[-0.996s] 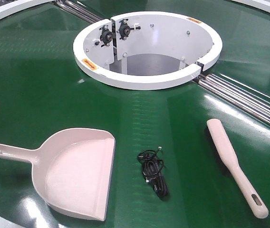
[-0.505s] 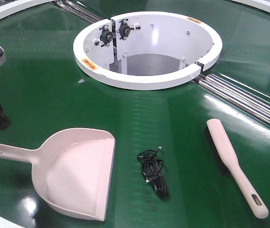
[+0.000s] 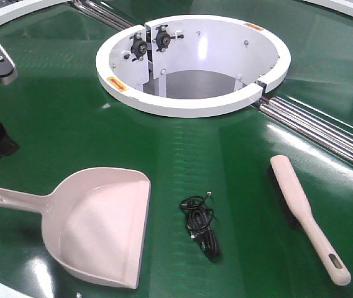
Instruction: Clean and inspect green conveyor with broom and dustpan
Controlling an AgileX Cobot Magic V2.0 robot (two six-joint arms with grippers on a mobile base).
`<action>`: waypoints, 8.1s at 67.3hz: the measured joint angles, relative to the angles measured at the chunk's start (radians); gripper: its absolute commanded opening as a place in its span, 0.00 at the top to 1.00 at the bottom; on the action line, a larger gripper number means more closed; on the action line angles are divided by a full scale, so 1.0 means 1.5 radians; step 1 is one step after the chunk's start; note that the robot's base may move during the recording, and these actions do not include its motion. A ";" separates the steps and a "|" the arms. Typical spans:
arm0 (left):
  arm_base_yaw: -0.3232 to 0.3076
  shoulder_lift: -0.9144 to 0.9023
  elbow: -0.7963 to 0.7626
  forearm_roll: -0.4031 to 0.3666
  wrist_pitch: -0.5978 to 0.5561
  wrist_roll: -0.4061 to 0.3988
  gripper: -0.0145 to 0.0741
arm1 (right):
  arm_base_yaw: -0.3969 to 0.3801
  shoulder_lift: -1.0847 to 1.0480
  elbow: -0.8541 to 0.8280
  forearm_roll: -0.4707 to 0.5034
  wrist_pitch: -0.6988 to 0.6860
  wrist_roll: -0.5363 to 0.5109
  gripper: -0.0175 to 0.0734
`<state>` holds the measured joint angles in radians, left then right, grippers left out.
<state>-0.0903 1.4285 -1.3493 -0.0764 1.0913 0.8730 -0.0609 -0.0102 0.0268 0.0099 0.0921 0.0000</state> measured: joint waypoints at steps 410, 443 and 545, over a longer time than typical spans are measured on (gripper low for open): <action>-0.127 0.271 0.019 0.038 0.071 0.265 0.84 | 0.000 0.322 -0.365 0.068 0.352 0.055 0.82; -0.127 0.271 0.019 0.038 0.070 0.265 0.84 | 0.000 0.341 -0.385 0.053 0.412 0.040 0.77; -0.127 0.271 0.019 0.038 0.070 0.263 0.84 | 0.162 1.065 -0.724 -0.026 0.665 0.018 0.21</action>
<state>-0.2804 1.8351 -1.3213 -0.0195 1.1970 1.2674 0.1820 1.5876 -1.0597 -0.0285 1.0902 0.0276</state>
